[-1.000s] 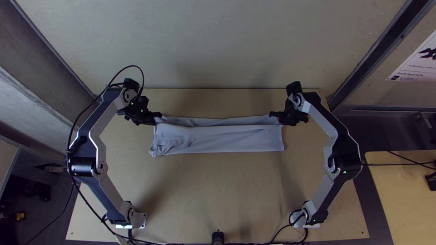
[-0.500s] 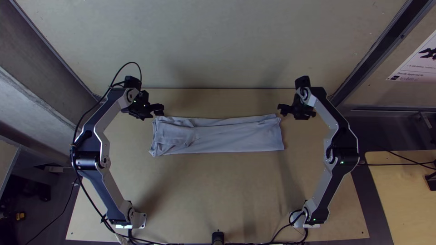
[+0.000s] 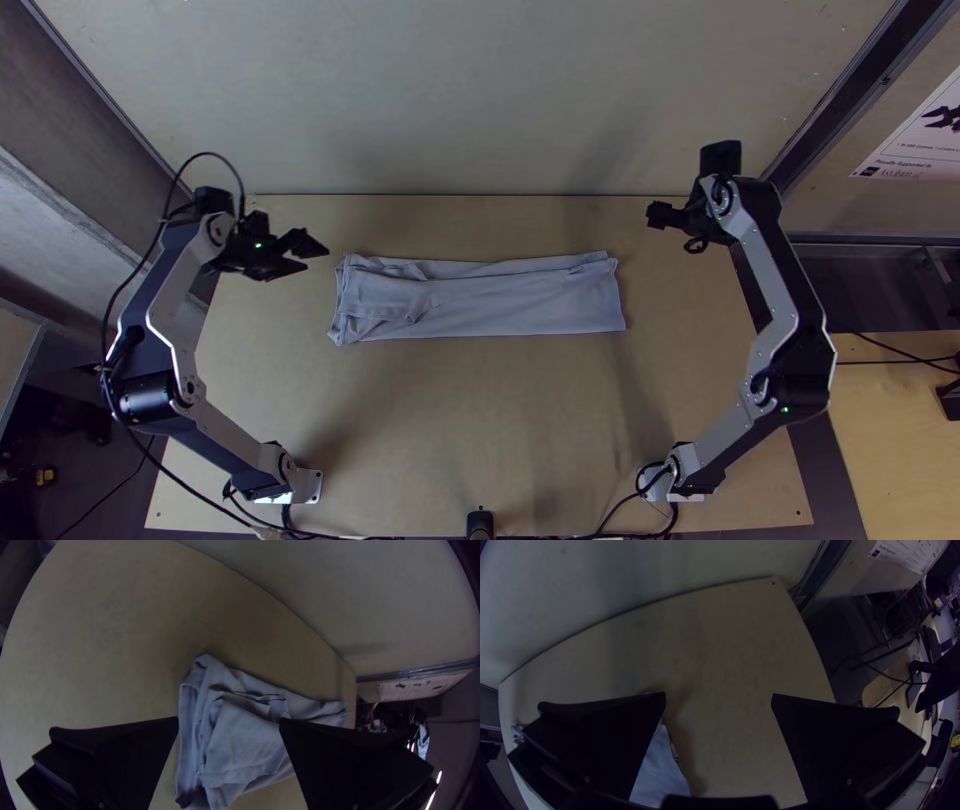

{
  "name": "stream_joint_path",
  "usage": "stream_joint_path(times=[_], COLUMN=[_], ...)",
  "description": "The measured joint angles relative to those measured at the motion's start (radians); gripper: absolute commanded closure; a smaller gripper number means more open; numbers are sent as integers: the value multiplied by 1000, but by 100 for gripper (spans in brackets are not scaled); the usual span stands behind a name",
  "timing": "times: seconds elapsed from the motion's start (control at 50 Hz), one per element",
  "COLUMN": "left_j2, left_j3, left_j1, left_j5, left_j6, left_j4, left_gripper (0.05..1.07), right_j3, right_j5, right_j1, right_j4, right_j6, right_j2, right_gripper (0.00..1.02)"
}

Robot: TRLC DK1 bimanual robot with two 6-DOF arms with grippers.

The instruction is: Fold the t-shirt

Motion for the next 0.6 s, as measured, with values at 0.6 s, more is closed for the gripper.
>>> stream_joint_path(times=[0.6], left_j2=[43], left_j3=[-241], left_j1=[145], left_j5=[249], left_j6=[277], left_j4=[-14], left_gripper=[10], right_j3=[0], right_j5=[-63], right_j1=[57], right_j4=[0], right_j6=[-8], right_j2=[-195], right_gripper=[4])
